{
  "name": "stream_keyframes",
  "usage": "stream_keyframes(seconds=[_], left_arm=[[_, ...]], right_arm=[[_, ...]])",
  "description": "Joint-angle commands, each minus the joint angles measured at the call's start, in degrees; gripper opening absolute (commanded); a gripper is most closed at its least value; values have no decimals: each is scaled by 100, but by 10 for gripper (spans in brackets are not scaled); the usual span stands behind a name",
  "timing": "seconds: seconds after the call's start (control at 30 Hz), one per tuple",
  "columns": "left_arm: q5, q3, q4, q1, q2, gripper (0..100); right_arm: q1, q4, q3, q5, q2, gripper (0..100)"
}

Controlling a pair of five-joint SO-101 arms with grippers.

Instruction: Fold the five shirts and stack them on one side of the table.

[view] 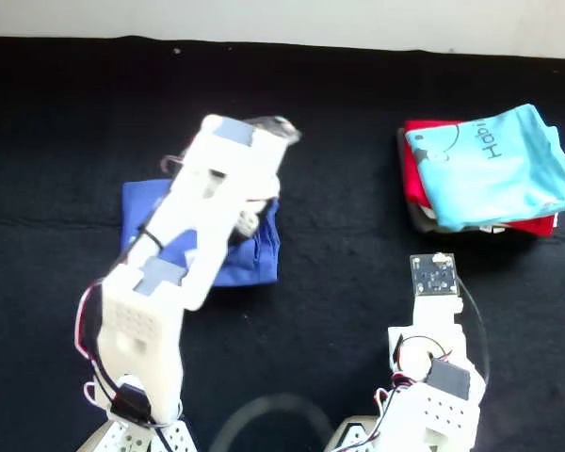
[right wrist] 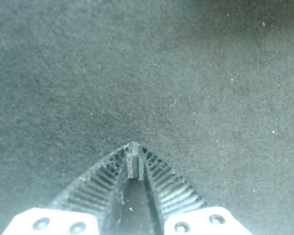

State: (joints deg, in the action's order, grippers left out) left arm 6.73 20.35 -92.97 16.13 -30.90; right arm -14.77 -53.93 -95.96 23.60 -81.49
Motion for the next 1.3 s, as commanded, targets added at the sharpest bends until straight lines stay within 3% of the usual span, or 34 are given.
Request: stream_keyframes(seconds=[0.0,0.33,0.87,1.27], left_arm=[[-26,22,-360,286,101,9],[-35,963,-387,4,92,9],[-26,1112,-536,-189,92,9],[-26,1736,-712,-1516,101,9]], right_arm=[[-101,136,-338,-26,-57,6],[-101,154,-338,-26,-57,6],[-101,189,-338,-53,-57,8],[-92,180,-338,-53,-57,8]])
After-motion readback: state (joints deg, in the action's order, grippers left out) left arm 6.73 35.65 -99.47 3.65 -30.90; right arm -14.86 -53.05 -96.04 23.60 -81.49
